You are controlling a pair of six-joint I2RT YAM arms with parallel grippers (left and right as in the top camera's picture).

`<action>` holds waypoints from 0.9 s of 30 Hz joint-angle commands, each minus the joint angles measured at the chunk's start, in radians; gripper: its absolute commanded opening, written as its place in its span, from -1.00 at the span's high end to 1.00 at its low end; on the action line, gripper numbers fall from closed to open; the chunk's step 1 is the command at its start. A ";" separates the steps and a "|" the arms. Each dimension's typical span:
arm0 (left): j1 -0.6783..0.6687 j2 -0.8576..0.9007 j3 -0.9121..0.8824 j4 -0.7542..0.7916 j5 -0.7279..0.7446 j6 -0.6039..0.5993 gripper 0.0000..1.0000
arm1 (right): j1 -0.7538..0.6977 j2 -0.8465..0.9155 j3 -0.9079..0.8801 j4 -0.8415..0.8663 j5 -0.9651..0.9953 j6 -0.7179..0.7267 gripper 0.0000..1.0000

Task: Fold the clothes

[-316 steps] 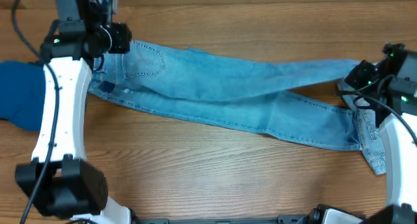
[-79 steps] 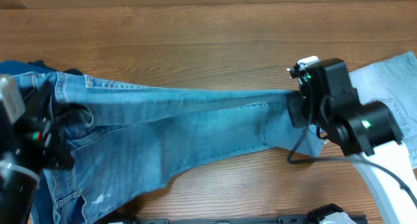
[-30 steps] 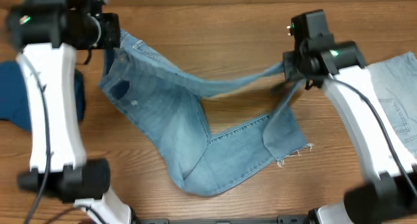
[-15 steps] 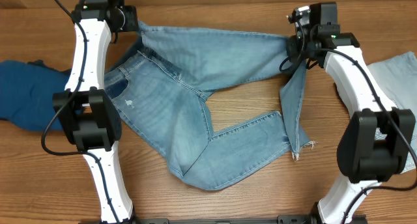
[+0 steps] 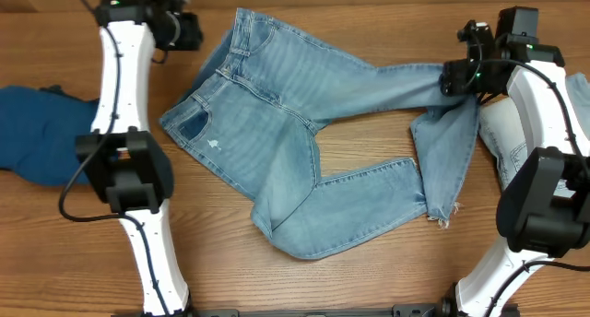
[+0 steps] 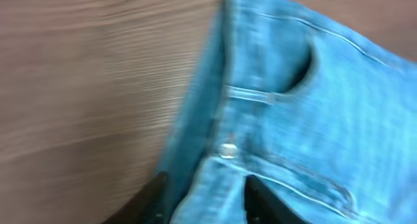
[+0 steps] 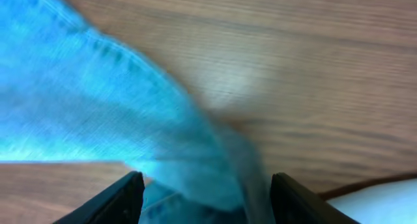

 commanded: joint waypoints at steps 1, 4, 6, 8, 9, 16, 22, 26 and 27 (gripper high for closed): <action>-0.092 0.007 -0.060 0.001 0.032 0.164 0.36 | -0.008 -0.031 0.027 -0.091 -0.091 0.037 -0.30; -0.130 0.069 -0.141 0.029 0.029 0.175 0.49 | -0.008 -0.074 0.027 -0.178 -0.175 0.067 -0.27; -0.136 0.119 -0.149 0.024 0.034 0.164 0.61 | -0.008 -0.112 0.031 -0.196 -0.163 0.125 -0.29; -0.136 0.144 -0.151 0.024 0.034 0.154 0.60 | -0.008 -0.158 0.062 -0.223 -0.138 0.143 -0.37; -0.136 0.149 -0.154 0.016 0.020 0.148 0.60 | -0.008 -0.179 0.096 -0.249 -0.138 0.159 -0.39; -0.059 0.156 -0.276 -0.097 -0.333 -0.314 0.92 | -0.008 -0.228 0.174 -0.447 -0.150 0.257 -0.36; 0.103 0.156 -0.295 -0.180 -0.311 -0.397 0.92 | 0.029 -0.221 0.090 -0.555 -0.149 0.266 -0.35; 0.120 0.156 -0.295 -0.186 -0.313 -0.479 0.92 | 0.059 -0.221 -0.082 -0.448 -0.069 0.261 -0.35; 0.119 0.155 -0.295 -0.183 -0.314 -0.477 0.92 | 0.059 -0.221 -0.141 -0.388 -0.062 0.217 -0.36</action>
